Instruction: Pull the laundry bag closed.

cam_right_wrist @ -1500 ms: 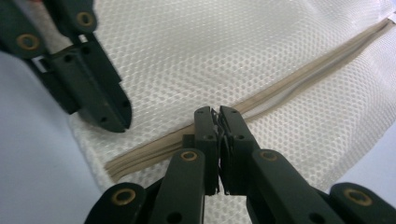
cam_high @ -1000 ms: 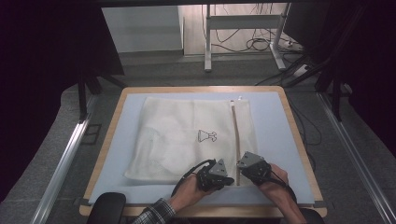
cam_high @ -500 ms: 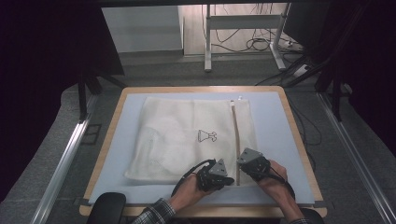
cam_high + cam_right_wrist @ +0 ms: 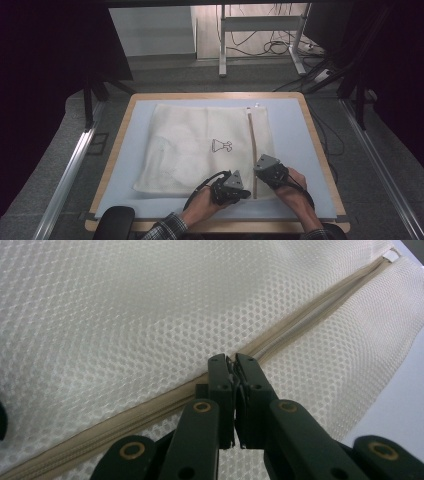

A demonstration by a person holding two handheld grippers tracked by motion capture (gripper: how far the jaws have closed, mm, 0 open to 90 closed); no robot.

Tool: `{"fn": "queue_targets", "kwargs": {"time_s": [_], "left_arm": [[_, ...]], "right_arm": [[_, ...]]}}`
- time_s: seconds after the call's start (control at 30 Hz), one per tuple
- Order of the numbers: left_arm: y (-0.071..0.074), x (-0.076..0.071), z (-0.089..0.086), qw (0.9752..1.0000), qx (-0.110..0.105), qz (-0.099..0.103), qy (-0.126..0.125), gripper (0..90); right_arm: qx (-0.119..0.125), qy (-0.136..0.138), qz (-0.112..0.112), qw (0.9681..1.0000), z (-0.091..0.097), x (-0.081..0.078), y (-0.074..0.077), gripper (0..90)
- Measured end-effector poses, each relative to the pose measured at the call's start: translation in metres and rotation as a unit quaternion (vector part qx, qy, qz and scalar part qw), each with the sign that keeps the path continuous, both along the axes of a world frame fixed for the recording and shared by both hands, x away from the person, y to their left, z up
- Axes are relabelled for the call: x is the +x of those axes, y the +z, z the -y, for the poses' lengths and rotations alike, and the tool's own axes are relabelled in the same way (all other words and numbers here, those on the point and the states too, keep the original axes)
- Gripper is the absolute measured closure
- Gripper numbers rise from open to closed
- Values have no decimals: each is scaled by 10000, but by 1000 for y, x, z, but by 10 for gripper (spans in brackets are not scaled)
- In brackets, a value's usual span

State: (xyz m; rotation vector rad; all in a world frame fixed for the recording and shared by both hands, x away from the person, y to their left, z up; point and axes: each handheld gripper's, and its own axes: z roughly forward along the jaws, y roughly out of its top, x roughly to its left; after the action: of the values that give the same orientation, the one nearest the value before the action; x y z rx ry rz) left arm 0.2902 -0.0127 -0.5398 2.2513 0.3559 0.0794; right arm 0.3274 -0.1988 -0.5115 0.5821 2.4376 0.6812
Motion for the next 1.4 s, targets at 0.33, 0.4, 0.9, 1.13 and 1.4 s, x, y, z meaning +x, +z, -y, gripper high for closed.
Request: {"fn": "queue_targets", "kwargs": {"time_s": [0.33,0.4,0.9,1.13,1.4], "left_arm": [[0,0,0,10000,39,39,-19,900],[0,-1,0,10000,-5,18,8,900],[0,-2,1,10000,-20,35,23,900],[0,-2,1,10000,-10,71,19,900],[0,-2,1,9999,53,145,-21,900]], "right_arm": [[-4,-46,44,10000,0,12,1,861],[-4,-41,46,10000,0,14,1,861],[-161,-33,107,9998,-5,32,-1,860],[-180,-56,137,9997,-7,40,-1,860],[-229,-75,166,9996,-9,48,-1,862]]}}
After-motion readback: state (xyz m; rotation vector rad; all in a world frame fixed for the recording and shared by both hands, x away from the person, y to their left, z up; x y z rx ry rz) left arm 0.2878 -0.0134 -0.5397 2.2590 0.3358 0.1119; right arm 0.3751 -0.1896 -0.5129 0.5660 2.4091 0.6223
